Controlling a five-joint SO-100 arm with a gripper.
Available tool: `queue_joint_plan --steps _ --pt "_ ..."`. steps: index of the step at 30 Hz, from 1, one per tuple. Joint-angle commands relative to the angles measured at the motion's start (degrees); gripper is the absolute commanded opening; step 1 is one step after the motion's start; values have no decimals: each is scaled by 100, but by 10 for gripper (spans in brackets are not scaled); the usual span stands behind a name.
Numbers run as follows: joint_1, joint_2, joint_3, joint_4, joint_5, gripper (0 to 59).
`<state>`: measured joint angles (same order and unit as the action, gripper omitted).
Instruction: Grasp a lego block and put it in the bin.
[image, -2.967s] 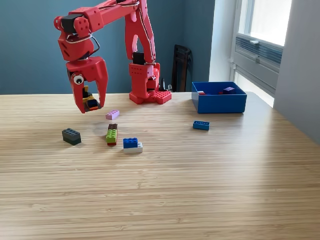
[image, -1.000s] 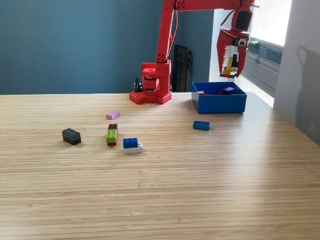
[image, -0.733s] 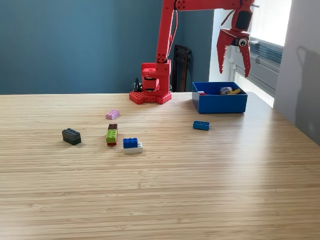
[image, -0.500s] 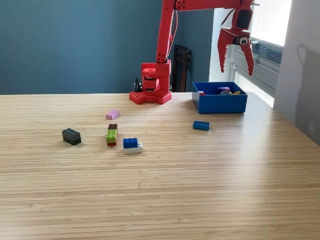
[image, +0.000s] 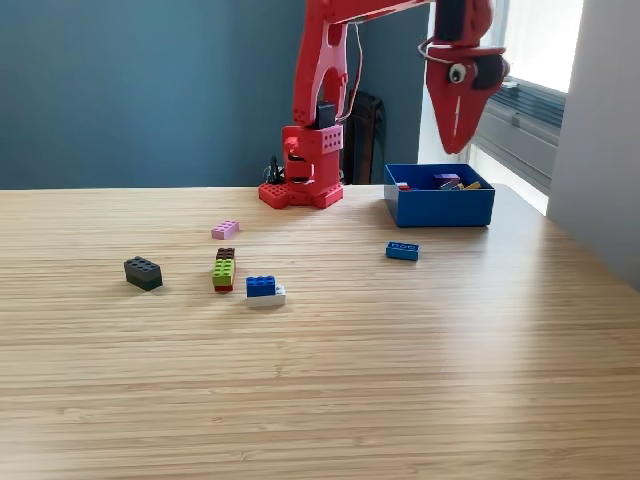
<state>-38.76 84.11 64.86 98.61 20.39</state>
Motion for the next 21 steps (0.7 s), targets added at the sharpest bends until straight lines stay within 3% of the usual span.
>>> queue_joint_plan --steps 1,21 --pt "861 105 -264 88 -176 1" --pt "914 105 44 35 -316 1"
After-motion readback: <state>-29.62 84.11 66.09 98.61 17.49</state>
